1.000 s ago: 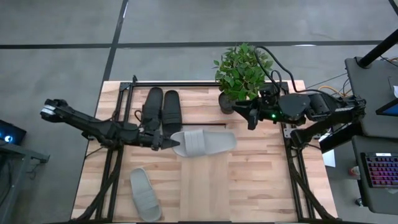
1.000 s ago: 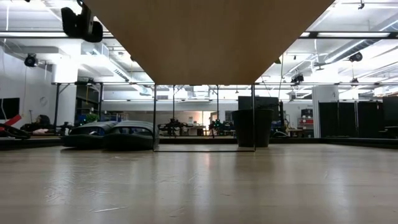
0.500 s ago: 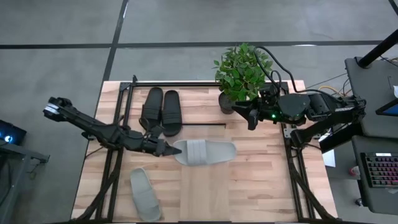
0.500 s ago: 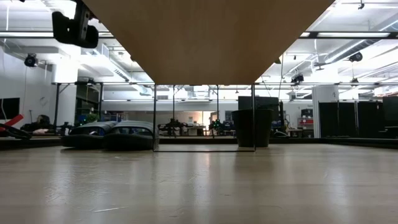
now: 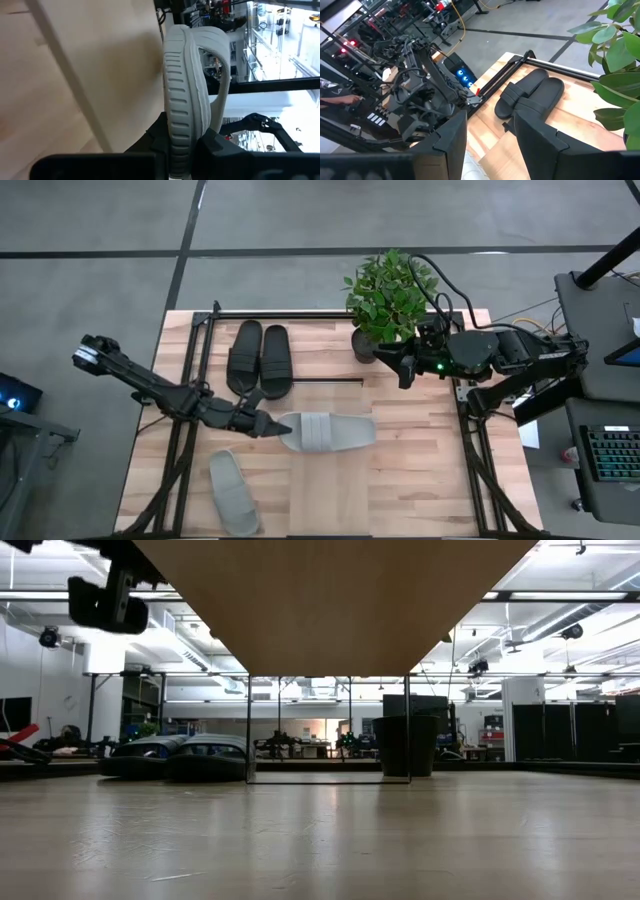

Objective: Pick and place slides into the shelf
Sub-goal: Put the right gray slipper on the shelf

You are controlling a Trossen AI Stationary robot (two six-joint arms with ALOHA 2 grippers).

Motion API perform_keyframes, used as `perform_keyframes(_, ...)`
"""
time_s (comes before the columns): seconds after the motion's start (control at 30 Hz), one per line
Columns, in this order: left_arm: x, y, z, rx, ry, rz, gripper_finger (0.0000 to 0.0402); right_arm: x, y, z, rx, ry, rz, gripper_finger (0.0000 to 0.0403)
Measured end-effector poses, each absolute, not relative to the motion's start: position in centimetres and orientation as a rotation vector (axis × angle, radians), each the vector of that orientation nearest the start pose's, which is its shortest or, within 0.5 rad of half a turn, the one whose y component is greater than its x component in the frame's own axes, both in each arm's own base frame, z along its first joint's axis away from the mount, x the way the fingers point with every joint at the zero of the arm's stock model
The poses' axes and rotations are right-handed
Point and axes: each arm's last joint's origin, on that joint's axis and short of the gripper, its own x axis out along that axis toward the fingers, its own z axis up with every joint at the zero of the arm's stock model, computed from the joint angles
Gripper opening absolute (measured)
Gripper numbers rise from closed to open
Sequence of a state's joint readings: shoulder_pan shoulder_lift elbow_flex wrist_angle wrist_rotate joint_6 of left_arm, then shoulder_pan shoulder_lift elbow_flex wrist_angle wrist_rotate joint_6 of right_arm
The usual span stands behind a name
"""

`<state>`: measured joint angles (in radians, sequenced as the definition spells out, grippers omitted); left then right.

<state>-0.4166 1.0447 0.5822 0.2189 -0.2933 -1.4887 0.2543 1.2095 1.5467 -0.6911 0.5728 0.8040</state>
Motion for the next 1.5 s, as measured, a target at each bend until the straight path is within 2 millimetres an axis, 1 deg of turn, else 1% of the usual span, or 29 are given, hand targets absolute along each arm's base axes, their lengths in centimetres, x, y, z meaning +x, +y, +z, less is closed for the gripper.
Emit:
perform_keyframes(0.23, 20.3, -8.3, 23.6, -1.466, 0.207, 0.057, 0.0017, 22.1, 4.1, 45.6, 0.648, 0.182, -0.421, 0.0156)
perform_keyframes(0.5, 20.0, -8.3, 22.8, -1.463, 0.218, 0.058, 0.0017, 22.1, 4.1, 45.6, 0.648, 0.181, -0.421, 0.015)
perform_keyframes(0.8, 19.6, -8.2, 21.3, -1.486, 0.267, 0.078, 0.0017, 22.1, 4.1, 45.6, 0.648, 0.181, -0.421, 0.015)
perform_keyframes(0.97, 19.6, -8.3, 21.1, -1.49, 0.274, 0.082, 0.0021, 22.1, 4.1, 45.6, 0.648, 0.181, -0.421, 0.0149)
perform_keyframes(1.1, 19.6, -8.3, 21.4, -1.478, 0.256, 0.056, 0.0022, 22.1, 4.1, 45.6, 0.648, 0.18, -0.421, 0.015)
perform_keyframes(1.33, 19.7, -8.3, 21.4, -1.478, 0.255, 0.05, 0.0018, 22.2, 4.2, 45.7, 0.654, 0.164, -0.42, 0.0143)
perform_keyframes(1.5, 19.6, -8.3, 21.4, -1.478, 0.256, 0.051, 0.0017, 22.3, 4.2, 45.8, 0.657, 0.156, -0.419, 0.0146)
